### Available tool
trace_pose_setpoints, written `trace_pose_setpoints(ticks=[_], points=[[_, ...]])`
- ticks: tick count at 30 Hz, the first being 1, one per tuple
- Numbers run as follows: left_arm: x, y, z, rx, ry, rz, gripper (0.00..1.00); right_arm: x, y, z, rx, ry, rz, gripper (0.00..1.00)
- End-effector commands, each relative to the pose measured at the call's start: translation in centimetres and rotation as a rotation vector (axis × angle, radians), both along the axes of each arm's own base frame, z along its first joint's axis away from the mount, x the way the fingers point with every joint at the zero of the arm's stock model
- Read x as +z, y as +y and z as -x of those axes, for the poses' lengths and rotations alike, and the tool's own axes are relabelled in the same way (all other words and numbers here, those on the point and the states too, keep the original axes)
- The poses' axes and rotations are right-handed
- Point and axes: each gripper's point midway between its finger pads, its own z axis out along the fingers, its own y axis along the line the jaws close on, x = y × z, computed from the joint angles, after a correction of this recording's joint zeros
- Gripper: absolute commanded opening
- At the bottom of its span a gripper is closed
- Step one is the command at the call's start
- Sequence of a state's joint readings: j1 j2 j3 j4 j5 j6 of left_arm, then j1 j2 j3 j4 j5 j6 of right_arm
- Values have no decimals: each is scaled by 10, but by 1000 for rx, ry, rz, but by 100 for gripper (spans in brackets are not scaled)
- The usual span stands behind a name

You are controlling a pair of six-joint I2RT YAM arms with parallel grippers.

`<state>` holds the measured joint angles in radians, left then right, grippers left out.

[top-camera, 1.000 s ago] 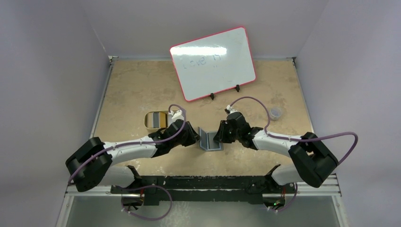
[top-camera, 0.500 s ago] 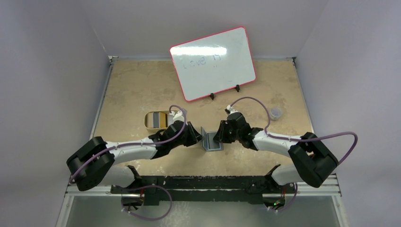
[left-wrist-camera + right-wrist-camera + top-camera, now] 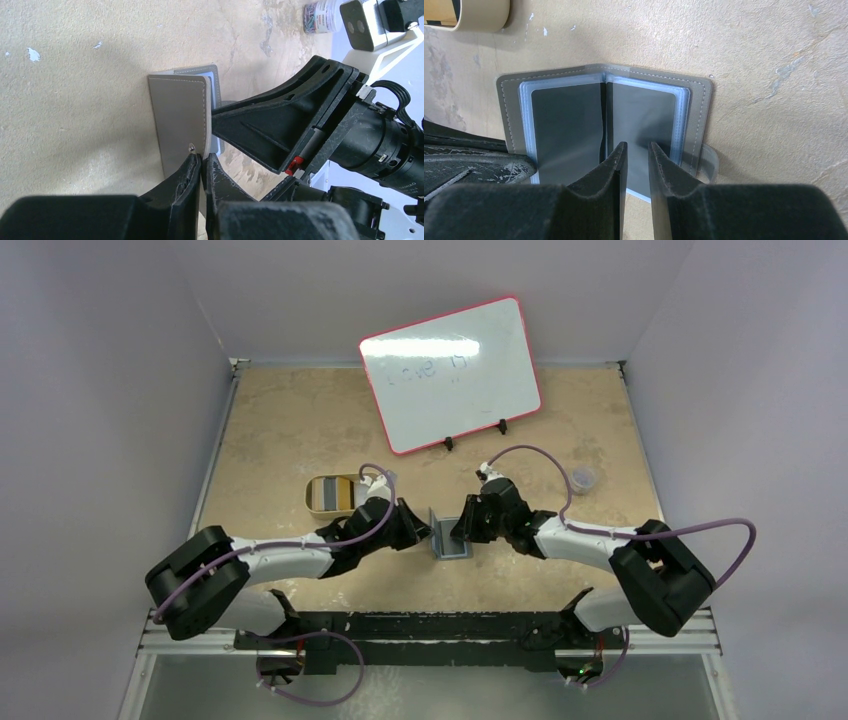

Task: Put the credit cards into the card holder
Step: Insert the credit card into the card holder.

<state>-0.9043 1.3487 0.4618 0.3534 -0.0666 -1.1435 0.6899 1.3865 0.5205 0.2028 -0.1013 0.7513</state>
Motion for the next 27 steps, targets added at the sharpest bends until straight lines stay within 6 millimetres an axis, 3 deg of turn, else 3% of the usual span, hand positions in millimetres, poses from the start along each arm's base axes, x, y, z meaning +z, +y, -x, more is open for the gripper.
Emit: trace_pose_setpoints(ticks=[1, 4, 10, 13, 17, 21, 27], points=[[4, -8, 3, -24, -2, 47, 8, -10, -3, 9, 7, 36, 12, 25], [4, -8, 2, -24, -3, 44, 11, -11, -3, 10, 10, 38, 9, 25], [4, -9, 3, -29, -6, 50, 2, -9, -3, 10, 8, 35, 7, 25], [3, -9, 3, -31, -5, 50, 8, -9, -3, 10, 11, 35, 6, 25], [2, -9, 3, -33, -5, 47, 3, -9, -2, 10, 11, 34, 6, 25], [1, -10, 3, -37, -2, 46, 13, -10, -2, 10, 15, 38, 5, 25], [1, -12, 3, -44, -2, 52, 10, -11, -1, 10, 17, 39, 6, 25]])
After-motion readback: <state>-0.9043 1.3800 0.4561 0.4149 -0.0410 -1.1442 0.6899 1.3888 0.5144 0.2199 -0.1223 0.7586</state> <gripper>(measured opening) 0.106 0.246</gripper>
